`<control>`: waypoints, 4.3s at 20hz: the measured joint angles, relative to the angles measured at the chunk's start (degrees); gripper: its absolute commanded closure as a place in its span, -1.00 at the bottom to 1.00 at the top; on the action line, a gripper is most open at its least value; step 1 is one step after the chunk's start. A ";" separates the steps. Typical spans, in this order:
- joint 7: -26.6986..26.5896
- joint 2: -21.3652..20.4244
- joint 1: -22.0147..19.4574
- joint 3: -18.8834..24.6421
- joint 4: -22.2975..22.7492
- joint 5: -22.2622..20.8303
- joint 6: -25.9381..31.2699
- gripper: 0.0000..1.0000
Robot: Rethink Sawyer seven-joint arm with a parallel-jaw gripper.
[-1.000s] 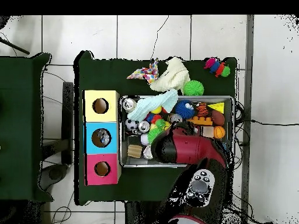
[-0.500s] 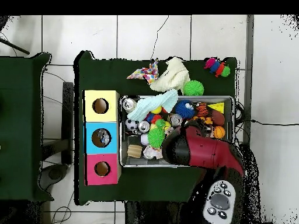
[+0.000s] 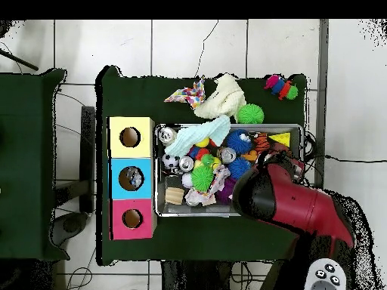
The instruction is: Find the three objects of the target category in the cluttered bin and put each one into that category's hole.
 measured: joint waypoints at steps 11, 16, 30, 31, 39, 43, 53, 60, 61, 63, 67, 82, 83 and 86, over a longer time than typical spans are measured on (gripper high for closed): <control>0.00 -0.45 1.43 -0.24 -0.03 0.26 0.00 1.00; 0.00 -0.44 1.74 -0.31 -0.03 0.26 0.01 1.00; 0.00 -0.26 2.94 -0.78 -0.06 0.24 0.00 1.00; 0.00 -0.23 3.01 -0.81 -0.09 0.24 -0.04 1.00; 0.00 1.24 2.86 -0.86 -1.95 0.19 -1.87 1.00; 0.00 2.53 2.50 -0.86 -4.59 0.18 -1.86 1.00; 0.00 5.84 3.25 -1.10 -10.45 0.20 -1.86 1.00; 0.00 7.93 5.91 -2.85 -13.23 0.37 -1.86 1.00; 0.00 8.03 6.13 -2.99 -13.40 0.39 -1.86 1.00; 0.00 8.16 6.61 -3.38 -13.78 0.39 -1.86 1.00; 0.00 8.13 6.83 -3.75 -13.98 0.39 -1.86 1.00; 0.00 8.00 7.38 -5.63 -13.58 0.36 -4.96 1.00; 0.00 8.00 7.37 -5.62 -13.57 0.36 -5.07 1.00; 0.00 7.96 7.32 -5.62 -13.57 0.36 -5.51 1.00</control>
